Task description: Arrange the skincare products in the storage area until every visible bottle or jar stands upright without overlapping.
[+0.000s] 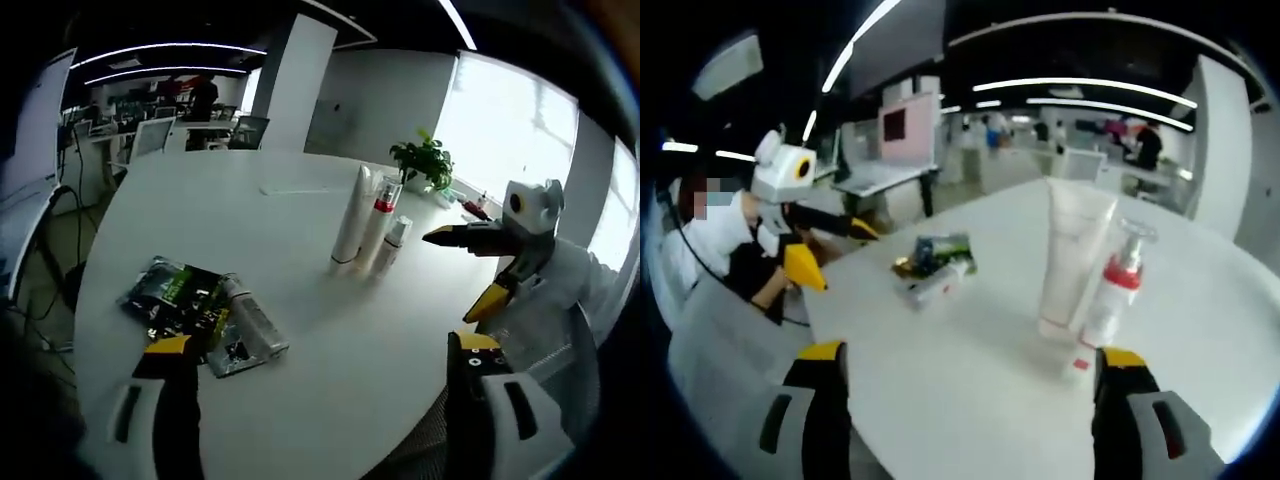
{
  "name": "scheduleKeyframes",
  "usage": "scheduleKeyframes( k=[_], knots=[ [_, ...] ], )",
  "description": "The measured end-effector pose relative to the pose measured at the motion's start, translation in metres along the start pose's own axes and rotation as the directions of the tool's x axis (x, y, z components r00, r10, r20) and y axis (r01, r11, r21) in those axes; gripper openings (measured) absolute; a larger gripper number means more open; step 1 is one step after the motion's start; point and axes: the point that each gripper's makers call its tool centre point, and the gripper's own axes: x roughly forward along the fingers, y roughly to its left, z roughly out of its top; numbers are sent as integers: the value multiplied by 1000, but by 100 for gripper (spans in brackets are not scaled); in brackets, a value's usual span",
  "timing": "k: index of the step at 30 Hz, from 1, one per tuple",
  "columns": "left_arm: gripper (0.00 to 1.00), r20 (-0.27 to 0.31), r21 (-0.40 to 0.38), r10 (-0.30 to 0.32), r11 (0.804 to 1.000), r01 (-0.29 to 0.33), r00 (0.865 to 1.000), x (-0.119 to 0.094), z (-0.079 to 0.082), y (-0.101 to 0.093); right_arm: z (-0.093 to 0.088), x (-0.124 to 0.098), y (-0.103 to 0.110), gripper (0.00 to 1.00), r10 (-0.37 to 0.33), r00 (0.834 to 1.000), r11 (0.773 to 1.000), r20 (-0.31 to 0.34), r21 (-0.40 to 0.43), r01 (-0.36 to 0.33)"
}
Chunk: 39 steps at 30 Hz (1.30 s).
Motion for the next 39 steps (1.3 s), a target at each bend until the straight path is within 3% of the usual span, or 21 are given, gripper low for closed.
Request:
scheduleKeyframes(
  k=[26, 39],
  knots=[
    [99, 23, -32, 56, 998, -55, 998, -13, -10, 24, 8, 34, 44, 100, 94, 995, 994, -31, -54, -96],
    [99, 34, -45, 57, 997, -55, 998, -18, -12, 27, 15, 54, 54, 100, 136, 990, 991, -23, -17, -136]
  ],
)
